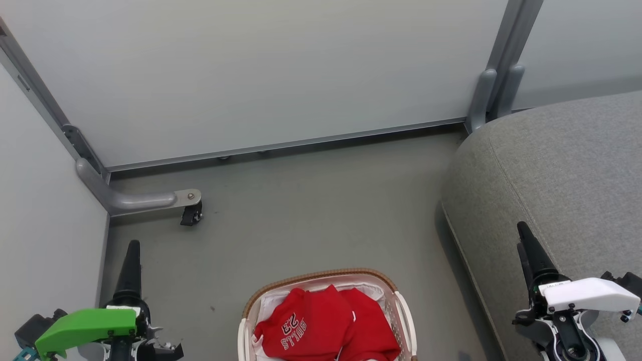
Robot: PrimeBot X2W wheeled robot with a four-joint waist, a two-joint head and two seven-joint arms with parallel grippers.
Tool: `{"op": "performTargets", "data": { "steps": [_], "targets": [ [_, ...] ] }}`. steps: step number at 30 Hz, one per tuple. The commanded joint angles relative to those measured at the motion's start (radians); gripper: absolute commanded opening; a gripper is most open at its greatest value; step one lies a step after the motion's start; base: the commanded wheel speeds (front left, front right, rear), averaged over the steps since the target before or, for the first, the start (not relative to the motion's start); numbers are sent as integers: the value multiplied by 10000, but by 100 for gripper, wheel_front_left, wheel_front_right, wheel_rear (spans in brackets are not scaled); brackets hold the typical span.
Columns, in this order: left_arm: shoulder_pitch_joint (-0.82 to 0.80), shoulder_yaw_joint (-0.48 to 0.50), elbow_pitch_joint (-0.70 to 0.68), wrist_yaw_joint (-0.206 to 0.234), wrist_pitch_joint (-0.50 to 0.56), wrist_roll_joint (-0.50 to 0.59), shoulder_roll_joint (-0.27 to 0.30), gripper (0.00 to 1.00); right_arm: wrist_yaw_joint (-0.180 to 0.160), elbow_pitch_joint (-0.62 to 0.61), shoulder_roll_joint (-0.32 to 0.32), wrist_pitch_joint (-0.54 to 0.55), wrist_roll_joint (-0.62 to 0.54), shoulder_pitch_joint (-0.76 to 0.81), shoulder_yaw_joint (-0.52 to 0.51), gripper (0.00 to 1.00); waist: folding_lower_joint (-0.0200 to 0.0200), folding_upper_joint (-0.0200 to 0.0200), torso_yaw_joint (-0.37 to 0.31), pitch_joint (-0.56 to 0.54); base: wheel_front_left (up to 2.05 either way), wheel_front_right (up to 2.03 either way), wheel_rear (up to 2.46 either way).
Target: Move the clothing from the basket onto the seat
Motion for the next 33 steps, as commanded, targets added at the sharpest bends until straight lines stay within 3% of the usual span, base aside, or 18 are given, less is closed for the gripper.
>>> {"op": "performTargets", "data": {
  "steps": [1,33],
  "targets": [
    [-230,0,-215,-14,-111,518,109,100,1,-171,-98,-128,-438,-317,30,100,0,0,1,5,0,0,0],
    [146,-703,-130,9,-1307,6762,354,100,3,-214,-175,-1325,-6375,-392,787,100,0,0,21,46,0,0,0]
  ]
}}
